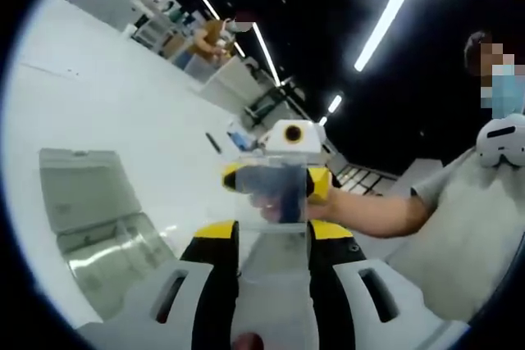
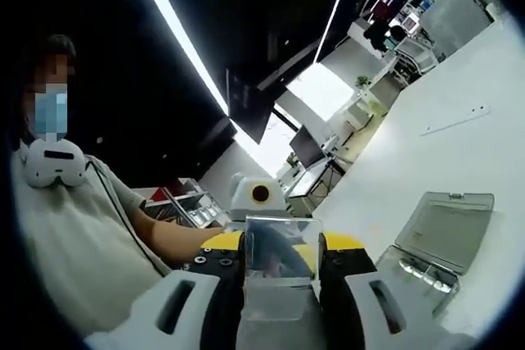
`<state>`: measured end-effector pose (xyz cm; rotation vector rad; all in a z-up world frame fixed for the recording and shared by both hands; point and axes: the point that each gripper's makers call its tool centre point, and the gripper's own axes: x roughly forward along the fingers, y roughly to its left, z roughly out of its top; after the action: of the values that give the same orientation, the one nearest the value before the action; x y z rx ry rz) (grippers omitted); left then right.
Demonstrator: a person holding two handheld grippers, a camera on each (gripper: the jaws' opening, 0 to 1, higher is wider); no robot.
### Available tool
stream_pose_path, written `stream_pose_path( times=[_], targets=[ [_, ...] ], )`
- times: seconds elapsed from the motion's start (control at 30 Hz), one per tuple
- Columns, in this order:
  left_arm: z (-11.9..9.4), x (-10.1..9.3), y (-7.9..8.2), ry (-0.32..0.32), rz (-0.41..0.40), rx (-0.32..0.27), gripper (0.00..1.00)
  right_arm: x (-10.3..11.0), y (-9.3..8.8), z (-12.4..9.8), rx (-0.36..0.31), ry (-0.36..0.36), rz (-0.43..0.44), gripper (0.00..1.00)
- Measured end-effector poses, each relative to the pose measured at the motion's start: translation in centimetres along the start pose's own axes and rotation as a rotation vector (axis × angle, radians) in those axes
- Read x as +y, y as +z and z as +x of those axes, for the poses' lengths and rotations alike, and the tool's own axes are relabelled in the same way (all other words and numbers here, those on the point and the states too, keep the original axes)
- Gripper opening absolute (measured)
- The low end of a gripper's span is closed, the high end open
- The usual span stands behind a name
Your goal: Insert the divider into the dual guide fixture by aligning both edges with the guide slots and pushing it downward to the bottom, including one-sided entry, uneven engagement, binding, and posture correction.
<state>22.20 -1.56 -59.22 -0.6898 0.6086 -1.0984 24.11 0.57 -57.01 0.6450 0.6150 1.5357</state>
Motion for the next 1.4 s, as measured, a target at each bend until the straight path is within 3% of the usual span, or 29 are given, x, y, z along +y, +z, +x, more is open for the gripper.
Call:
stream_pose_path(
  times=[0.27,0.63,0.67,0.9,1.23,1.4],
  targets=[
    [-0.3,0.5,0.2,0.045,0.036,-0.011,0.39,-1.0,-0.4,0.4,0.017,-0.052,0.010,0.31],
    [-0.4,2.5,-1.1,0.228,0.140,0.059,0.42,-3.7,-1.0,0.5,0.050,-0.194,0.010,0.31],
    [-0.5,3.2,-1.3,0.286,0.149,0.070,0.42,-4.2,-1.3,0.5,0.063,-0.220,0.005,0.31],
    [-0.3,4.4,-2.0,0.455,0.191,0.104,0.35,-6.4,-1.8,0.6,0.071,-0.337,0.027,0.31],
    [-0.4,6.3,-3.1,0.601,0.177,0.138,0.24,-7.8,-3.3,0.9,0.112,-0.435,0.063,0.31],
    [-0.5,6.8,-2.9,0.657,0.174,0.132,0.23,-8.3,-3.8,0.8,0.123,-0.491,0.101,0.30]
  ],
)
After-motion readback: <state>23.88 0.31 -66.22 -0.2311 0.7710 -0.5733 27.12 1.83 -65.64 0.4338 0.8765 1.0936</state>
